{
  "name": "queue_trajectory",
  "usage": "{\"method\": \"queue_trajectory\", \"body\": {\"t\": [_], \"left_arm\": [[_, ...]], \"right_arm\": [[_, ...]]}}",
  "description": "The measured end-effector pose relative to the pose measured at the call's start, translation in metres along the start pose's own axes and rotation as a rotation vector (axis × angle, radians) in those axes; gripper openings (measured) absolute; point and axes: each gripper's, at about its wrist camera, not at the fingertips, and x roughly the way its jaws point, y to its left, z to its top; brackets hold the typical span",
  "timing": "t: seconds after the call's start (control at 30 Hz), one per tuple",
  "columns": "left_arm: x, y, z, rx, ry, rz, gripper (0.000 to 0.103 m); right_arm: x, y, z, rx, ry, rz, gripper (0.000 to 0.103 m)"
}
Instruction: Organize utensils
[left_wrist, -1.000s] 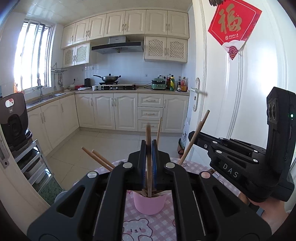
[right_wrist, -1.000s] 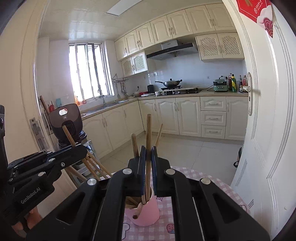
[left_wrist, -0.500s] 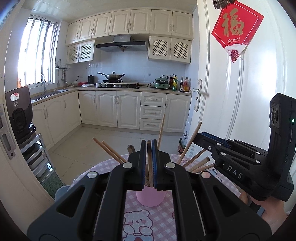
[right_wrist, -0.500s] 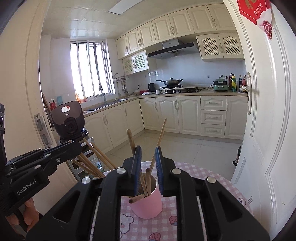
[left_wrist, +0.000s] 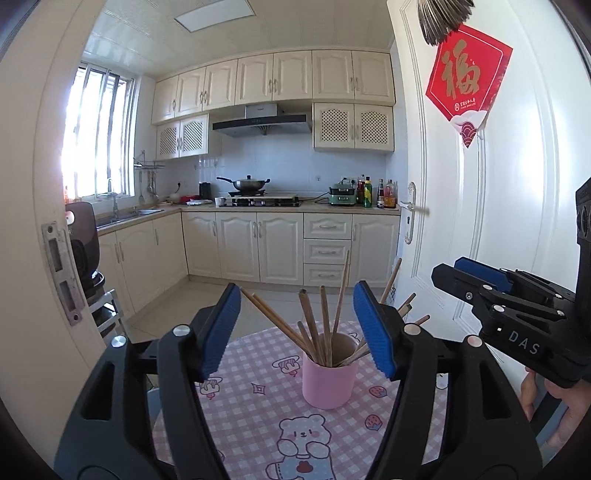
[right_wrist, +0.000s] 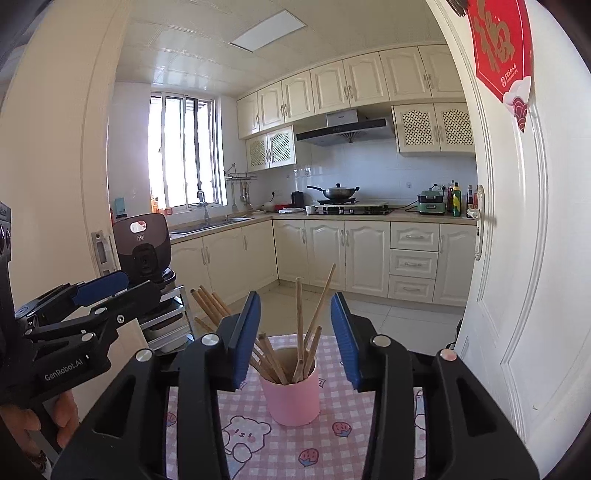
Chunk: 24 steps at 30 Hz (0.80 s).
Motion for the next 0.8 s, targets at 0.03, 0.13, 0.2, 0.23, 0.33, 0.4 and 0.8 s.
{"method": "queue_trajectory", "body": {"t": [0.03, 0.13, 0.2, 0.23, 0.33, 0.4, 0.8], "left_arm": [[-0.004, 0.001, 0.001, -0.001, -0.009, 0.007, 0.072], [-0.018, 0.003, 0.001, 0.010, -0.036, 0.040, 0.079], [-0.027, 0.005, 0.000, 0.012, -0.055, 0.058, 0.085], [-0.032, 0.007, 0.000, 0.010, -0.066, 0.061, 0.086], [-0.048, 0.011, -0.003, -0.005, -0.095, 0.073, 0.092], [-0.056, 0.013, -0.005, -0.011, -0.107, 0.079, 0.094], [-0.091, 0.013, -0.025, -0.006, -0.102, 0.087, 0.096]], "right_arm": [[-0.004, 0.002, 0.000, -0.005, -0.005, -0.005, 0.041], [-0.017, 0.009, -0.002, -0.014, -0.023, -0.010, 0.043], [-0.025, 0.014, -0.004, -0.015, -0.025, -0.017, 0.045], [-0.029, 0.016, -0.005, -0.014, -0.030, -0.015, 0.046], [-0.040, 0.027, -0.009, -0.023, -0.040, -0.013, 0.049], [-0.047, 0.033, -0.013, -0.028, -0.046, -0.009, 0.051], [-0.076, 0.061, -0.030, -0.072, -0.073, -0.035, 0.076]]}}
